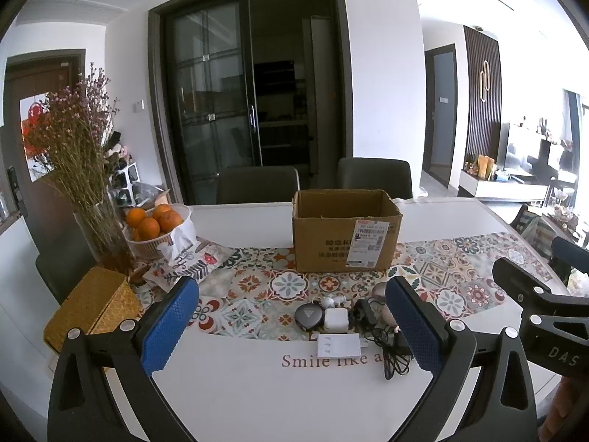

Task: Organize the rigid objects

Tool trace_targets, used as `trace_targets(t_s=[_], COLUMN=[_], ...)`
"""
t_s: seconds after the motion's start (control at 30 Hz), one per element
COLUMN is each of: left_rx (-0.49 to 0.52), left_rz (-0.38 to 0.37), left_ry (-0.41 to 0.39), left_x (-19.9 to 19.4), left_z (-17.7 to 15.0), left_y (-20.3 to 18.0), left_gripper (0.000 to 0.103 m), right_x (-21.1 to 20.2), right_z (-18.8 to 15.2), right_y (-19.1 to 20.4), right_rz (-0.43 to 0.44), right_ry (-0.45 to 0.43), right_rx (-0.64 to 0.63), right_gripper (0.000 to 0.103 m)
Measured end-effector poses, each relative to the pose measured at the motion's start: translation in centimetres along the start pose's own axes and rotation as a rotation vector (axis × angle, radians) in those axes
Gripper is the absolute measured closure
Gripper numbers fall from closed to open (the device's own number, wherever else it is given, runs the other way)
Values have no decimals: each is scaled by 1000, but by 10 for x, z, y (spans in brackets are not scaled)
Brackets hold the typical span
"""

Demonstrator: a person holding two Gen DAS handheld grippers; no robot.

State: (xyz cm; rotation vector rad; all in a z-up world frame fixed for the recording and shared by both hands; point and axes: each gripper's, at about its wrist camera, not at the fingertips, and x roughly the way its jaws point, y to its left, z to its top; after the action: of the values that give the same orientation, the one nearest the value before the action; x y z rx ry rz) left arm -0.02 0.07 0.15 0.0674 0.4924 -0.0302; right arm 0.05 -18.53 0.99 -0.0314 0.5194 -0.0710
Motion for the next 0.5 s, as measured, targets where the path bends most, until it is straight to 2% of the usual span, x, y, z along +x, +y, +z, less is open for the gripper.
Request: trace_targets(t_s=[0.5], left_rx=[1], left_rz=[4], left_ry=[-11], left_x=[0], left_z=[3], left_y=[-2], left_gripper=[0], right_x=[0], right_z=[0], right_y=[-1], right_rz=[1], right_ry=[0], right_rx=[1], right_gripper=[2])
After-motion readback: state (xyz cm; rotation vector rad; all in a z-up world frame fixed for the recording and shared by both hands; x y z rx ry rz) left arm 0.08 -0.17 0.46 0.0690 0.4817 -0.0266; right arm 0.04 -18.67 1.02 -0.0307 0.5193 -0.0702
